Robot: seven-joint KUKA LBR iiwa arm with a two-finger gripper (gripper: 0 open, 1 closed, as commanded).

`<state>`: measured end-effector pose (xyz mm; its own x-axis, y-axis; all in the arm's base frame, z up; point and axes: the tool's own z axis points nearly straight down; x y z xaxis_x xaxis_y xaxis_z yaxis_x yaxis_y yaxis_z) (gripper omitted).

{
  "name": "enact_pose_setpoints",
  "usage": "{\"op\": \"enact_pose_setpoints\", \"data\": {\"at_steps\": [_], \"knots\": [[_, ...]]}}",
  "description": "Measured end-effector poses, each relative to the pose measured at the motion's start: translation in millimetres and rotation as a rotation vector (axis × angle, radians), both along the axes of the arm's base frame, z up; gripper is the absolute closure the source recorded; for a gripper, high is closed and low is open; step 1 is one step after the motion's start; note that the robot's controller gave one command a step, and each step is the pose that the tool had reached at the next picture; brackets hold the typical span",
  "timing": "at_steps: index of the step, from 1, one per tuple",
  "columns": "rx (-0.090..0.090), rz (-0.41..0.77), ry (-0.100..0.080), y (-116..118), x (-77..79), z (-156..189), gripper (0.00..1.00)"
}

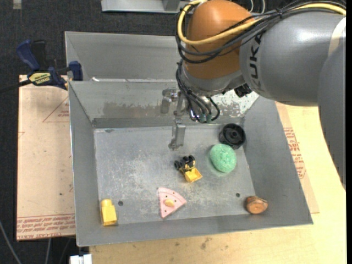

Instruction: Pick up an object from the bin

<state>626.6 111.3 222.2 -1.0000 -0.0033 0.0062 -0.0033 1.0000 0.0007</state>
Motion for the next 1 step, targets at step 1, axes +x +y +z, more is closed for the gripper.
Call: {"op": "enact_pose_setpoints", "data": {"at_steps": [1], "knots": [[0.001, -0.002, -0.008, -0.5, 1.5, 5.2, 0.0]]}}
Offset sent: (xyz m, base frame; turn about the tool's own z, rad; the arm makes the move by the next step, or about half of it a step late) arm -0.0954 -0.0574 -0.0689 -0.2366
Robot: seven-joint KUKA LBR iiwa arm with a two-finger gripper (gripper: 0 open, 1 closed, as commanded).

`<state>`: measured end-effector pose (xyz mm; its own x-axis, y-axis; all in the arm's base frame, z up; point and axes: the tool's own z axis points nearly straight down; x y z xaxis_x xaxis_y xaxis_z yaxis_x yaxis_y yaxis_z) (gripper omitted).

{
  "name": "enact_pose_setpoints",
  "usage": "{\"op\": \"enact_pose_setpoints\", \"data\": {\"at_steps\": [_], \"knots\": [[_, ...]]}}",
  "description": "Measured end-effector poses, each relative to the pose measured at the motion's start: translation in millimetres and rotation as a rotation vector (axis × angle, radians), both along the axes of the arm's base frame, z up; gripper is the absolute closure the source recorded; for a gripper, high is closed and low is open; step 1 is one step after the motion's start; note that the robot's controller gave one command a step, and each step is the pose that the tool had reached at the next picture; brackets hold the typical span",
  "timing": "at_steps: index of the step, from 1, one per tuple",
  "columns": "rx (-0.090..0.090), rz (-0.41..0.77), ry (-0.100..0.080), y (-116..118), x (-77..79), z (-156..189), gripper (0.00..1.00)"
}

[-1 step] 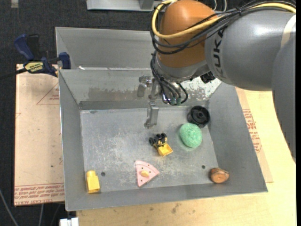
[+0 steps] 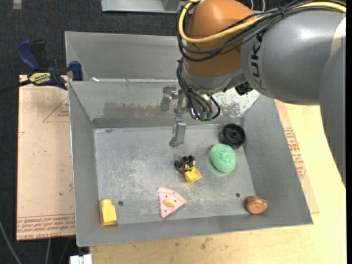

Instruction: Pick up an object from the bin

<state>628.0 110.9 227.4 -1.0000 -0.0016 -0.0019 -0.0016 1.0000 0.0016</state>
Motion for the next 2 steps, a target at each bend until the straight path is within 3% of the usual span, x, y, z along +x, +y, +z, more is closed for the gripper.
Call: {"op": "enact_pose_setpoints", "data": {"at_steps": [1, 2], "knots": [[0.0, 0.082, -0.004, -18, -31.9, -24, 0.0], [0.0, 0.047, -0.001, -33, -39.0, -70, 0.0]]}}
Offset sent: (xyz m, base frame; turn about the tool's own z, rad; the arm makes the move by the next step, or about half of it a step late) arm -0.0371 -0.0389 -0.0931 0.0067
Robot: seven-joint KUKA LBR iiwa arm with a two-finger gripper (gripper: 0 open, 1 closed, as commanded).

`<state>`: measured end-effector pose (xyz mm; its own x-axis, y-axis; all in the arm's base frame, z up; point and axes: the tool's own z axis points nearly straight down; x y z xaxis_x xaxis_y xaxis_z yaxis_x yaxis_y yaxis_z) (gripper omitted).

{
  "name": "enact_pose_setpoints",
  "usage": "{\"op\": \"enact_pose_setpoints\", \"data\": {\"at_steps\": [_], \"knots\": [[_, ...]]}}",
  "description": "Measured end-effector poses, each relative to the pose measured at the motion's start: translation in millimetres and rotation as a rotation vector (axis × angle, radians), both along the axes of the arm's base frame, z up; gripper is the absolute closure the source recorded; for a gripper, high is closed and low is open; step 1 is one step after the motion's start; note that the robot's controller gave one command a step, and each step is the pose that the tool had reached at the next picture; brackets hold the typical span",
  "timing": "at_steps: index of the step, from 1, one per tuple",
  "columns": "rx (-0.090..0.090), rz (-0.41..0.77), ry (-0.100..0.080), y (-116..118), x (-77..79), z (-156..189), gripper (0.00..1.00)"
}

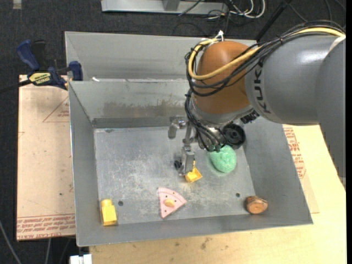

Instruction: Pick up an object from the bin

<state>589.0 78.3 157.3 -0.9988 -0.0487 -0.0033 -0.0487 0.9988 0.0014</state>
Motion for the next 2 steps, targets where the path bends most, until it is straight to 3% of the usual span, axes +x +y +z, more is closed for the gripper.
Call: {"op": "enact_pose_setpoints", "data": {"at_steps": [1, 2], "knots": [[0.0, -0.028, 0.002, -26, -6.0, -36, 0.0], [0.0, 0.191, 0.002, -47, -6.3, -63, 1.0]]}}
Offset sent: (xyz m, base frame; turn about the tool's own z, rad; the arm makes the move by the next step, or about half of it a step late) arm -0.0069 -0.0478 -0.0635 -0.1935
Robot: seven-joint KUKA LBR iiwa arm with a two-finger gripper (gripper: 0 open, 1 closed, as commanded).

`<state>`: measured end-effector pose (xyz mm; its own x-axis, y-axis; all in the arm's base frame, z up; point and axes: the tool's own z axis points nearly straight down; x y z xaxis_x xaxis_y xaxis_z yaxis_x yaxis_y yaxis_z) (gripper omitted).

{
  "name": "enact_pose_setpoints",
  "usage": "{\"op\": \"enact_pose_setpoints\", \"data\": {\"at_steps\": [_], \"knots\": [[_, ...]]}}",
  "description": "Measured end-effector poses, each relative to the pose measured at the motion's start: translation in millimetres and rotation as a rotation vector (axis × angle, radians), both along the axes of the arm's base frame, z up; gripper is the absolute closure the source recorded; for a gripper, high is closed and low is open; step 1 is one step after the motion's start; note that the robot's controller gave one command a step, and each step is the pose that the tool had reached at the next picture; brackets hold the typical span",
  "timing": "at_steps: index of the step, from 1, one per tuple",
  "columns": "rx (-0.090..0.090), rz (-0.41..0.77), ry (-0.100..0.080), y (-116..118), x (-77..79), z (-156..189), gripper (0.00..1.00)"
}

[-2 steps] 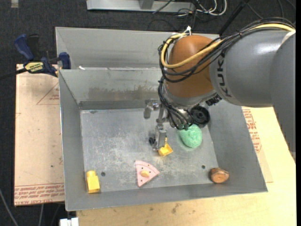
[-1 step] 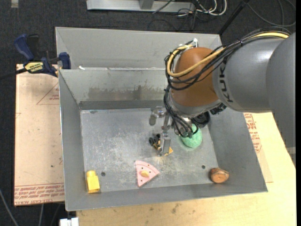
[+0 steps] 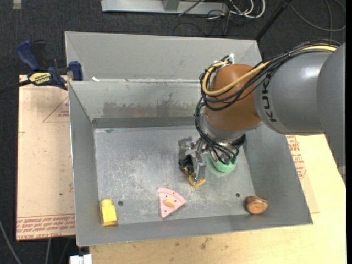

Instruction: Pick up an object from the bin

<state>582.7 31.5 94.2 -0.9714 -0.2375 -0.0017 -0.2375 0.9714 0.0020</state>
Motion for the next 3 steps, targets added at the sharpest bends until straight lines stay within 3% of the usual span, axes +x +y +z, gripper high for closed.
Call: {"op": "enact_pose_setpoints", "data": {"at_steps": [1, 2, 3], "knots": [[0.0, 0.0, 0.0, 0, 0.0, 0, 1.0], [-0.003, 0.163, 0.002, 10, 14.1, -3, 1.0], [-0.001, 0.195, -0.002, 1, -1.3, 79, 1.0]]}}
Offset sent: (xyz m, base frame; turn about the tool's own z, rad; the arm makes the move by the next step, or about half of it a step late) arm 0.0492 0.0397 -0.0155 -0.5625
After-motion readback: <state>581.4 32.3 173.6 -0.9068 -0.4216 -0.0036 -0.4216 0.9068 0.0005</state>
